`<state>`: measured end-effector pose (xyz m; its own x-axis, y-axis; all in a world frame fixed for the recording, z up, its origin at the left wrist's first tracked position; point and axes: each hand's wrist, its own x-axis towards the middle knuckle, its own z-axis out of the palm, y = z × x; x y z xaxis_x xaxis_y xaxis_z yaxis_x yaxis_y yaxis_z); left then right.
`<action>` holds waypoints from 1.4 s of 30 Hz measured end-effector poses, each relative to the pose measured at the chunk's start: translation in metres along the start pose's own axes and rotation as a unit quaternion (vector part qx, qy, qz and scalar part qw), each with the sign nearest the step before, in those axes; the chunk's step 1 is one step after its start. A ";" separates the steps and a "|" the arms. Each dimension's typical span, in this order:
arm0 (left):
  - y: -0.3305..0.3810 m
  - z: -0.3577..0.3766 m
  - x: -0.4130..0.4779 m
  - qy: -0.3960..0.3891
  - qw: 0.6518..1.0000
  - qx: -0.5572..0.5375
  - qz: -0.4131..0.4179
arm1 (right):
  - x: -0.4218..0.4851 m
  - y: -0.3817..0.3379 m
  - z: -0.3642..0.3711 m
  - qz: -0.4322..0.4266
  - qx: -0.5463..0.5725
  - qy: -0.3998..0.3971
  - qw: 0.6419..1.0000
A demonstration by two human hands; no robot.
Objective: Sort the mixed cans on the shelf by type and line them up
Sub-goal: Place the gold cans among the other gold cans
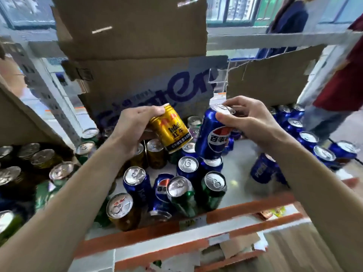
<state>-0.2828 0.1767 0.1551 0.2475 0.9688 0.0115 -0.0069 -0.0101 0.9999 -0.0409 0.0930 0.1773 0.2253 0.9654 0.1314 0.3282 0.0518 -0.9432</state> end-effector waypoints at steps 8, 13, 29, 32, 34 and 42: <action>-0.005 0.086 0.025 -0.107 0.992 0.068 0.024 | -0.019 0.025 -0.086 0.018 -0.011 0.101 0.995; -0.002 0.140 0.034 -0.120 0.988 0.075 0.054 | -0.008 0.050 -0.140 0.011 -0.017 0.146 0.989; -0.010 0.292 0.084 -0.040 0.988 0.109 0.102 | 0.053 0.126 -0.309 -0.036 -0.131 0.206 0.969; -0.016 0.309 0.088 -0.020 0.987 0.123 0.105 | 0.068 0.152 -0.327 -0.012 -0.135 0.201 0.970; -0.020 0.317 0.088 -0.005 0.986 0.127 0.106 | 0.077 0.168 -0.333 0.001 -0.150 0.188 0.971; -0.022 0.328 0.079 0.036 0.985 0.139 0.095 | 0.098 0.220 -0.333 0.065 -0.196 0.064 0.976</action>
<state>0.0548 0.1727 0.1355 0.1988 0.9578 0.2076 0.2211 -0.2502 0.9426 0.3589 0.1136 0.0838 0.3930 0.9160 0.0802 0.6097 -0.1943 -0.7684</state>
